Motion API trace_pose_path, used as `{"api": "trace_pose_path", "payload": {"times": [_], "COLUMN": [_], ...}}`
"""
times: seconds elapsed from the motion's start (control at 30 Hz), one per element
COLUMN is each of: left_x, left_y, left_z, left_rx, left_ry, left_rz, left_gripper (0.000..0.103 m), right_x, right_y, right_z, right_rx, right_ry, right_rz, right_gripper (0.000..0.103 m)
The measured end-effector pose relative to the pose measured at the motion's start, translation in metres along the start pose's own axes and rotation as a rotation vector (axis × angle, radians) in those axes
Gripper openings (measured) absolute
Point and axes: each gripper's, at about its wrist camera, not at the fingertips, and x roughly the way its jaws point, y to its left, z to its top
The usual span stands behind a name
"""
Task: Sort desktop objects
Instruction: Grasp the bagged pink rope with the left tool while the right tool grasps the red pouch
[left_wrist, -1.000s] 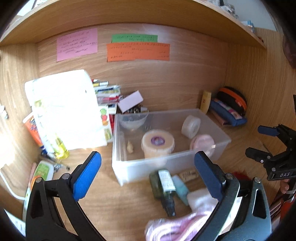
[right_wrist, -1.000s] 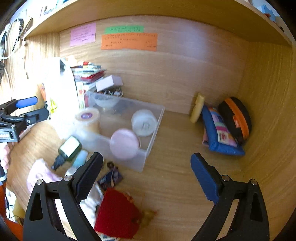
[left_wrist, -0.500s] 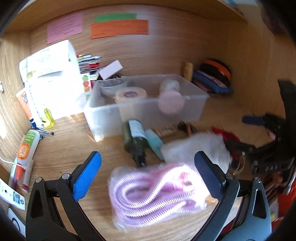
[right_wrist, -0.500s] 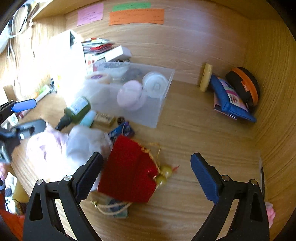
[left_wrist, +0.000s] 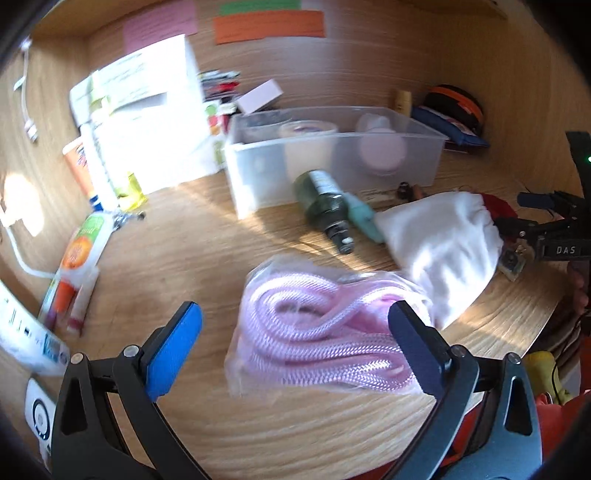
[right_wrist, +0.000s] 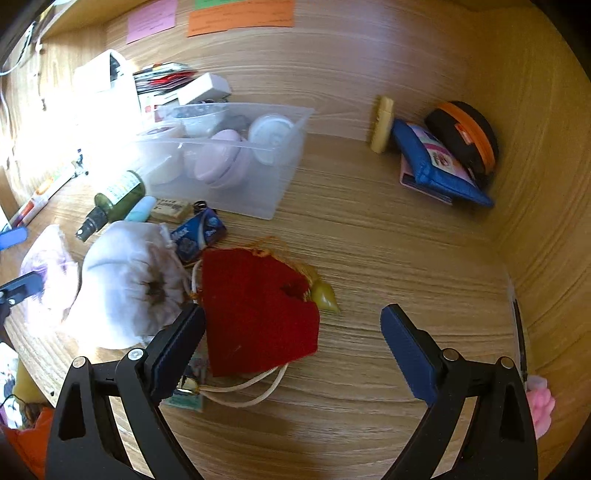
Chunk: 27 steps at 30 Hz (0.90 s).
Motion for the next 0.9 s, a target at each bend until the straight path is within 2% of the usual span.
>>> {"api": "trace_pose_path", "payload": {"times": [0.17, 0.33, 0.43, 0.57, 0.7, 0.8, 0.9], "left_x": [-0.008, -0.013, -0.017, -0.011, 0.000, 0.008, 0.013], "left_y": [0.018, 0.024, 0.016, 0.005, 0.001, -0.002, -0.006], "left_z": [-0.004, -0.005, -0.008, -0.008, -0.001, 0.007, 0.012], "left_rx": [-0.050, -0.097, -0.073, -0.030, -0.007, 0.004, 0.021], "left_ry": [0.012, 0.046, 0.050, 0.059, 0.074, 0.085, 0.094], "left_rz": [0.037, -0.048, -0.093, -0.092, -0.128, -0.155, -0.171], "left_gripper": [0.102, 0.102, 0.102, 0.102, 0.102, 0.102, 0.102], "right_x": [-0.004, -0.010, -0.010, -0.006, -0.001, 0.001, 0.003], "right_y": [-0.012, -0.018, -0.013, 0.002, 0.015, 0.022, 0.025], "right_z": [-0.003, -0.006, -0.004, -0.001, 0.004, 0.006, 0.007], "right_rx": [0.041, 0.079, 0.060, -0.001, -0.060, -0.101, -0.126], "right_ry": [0.000, -0.011, -0.013, -0.013, -0.018, -0.010, -0.007], "right_rz": [0.020, 0.081, 0.110, 0.113, 0.095, 0.100, 0.091], "right_gripper": [0.095, 0.095, 0.095, 0.094, 0.092, 0.083, 0.081]}}
